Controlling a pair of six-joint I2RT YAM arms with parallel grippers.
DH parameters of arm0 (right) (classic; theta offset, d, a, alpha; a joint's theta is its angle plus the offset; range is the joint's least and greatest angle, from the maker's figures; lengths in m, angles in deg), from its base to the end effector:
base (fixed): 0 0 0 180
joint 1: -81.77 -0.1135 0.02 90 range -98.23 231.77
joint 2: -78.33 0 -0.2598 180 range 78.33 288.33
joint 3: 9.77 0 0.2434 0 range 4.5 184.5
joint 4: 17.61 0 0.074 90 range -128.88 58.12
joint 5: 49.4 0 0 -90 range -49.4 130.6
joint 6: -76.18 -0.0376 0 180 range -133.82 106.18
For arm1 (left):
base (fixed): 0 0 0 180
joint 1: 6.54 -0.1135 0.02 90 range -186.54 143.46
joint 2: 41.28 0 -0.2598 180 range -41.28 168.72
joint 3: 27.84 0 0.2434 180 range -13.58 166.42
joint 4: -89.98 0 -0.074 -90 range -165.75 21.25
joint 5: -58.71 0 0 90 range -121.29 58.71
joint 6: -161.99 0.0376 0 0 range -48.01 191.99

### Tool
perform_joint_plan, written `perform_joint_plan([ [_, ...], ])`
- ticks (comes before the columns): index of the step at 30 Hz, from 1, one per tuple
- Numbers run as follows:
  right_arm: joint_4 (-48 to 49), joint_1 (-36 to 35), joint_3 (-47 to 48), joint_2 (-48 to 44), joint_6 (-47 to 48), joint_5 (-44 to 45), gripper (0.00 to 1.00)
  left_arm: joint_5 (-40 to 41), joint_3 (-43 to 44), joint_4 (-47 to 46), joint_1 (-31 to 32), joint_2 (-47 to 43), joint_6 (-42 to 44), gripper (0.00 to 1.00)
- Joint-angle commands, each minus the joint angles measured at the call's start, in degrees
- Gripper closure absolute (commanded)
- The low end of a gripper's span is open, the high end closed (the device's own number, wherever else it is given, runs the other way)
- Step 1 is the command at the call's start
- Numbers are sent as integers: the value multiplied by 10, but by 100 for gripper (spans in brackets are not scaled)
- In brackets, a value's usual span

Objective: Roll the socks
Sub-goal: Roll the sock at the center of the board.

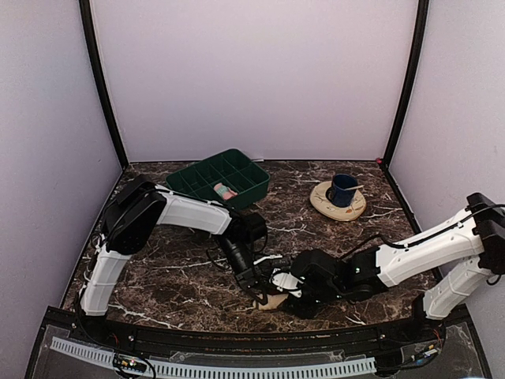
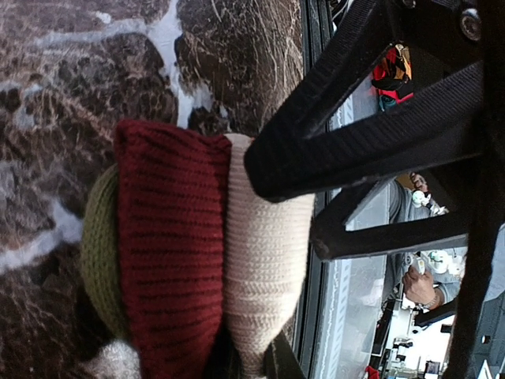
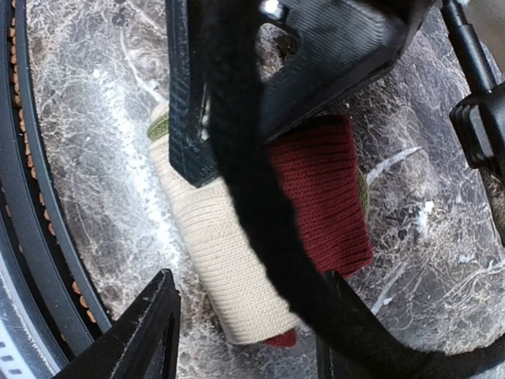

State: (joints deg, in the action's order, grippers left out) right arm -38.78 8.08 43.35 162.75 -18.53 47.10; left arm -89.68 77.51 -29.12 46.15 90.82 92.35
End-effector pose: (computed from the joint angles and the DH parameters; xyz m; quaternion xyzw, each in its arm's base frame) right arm 0.0801 0.2585 0.1573 -0.5203 0.7895 0.1614 0.2828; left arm 0.2263 -0.3498 0.1031 -0.5275 -0.6954 0.4734 0.1186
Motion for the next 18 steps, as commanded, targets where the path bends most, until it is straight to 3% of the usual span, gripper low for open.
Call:
perform_joint_plan([
  [1,-2,-7,24,18,24,24,47,12,8,31,-4,12,17,92],
  [8,-11,-7,40,45,40,28,51,8,10,37,-5,13,21,92],
  [18,-10,-7,35,47,34,15,91,25,10,37,-9,13,11,87],
])
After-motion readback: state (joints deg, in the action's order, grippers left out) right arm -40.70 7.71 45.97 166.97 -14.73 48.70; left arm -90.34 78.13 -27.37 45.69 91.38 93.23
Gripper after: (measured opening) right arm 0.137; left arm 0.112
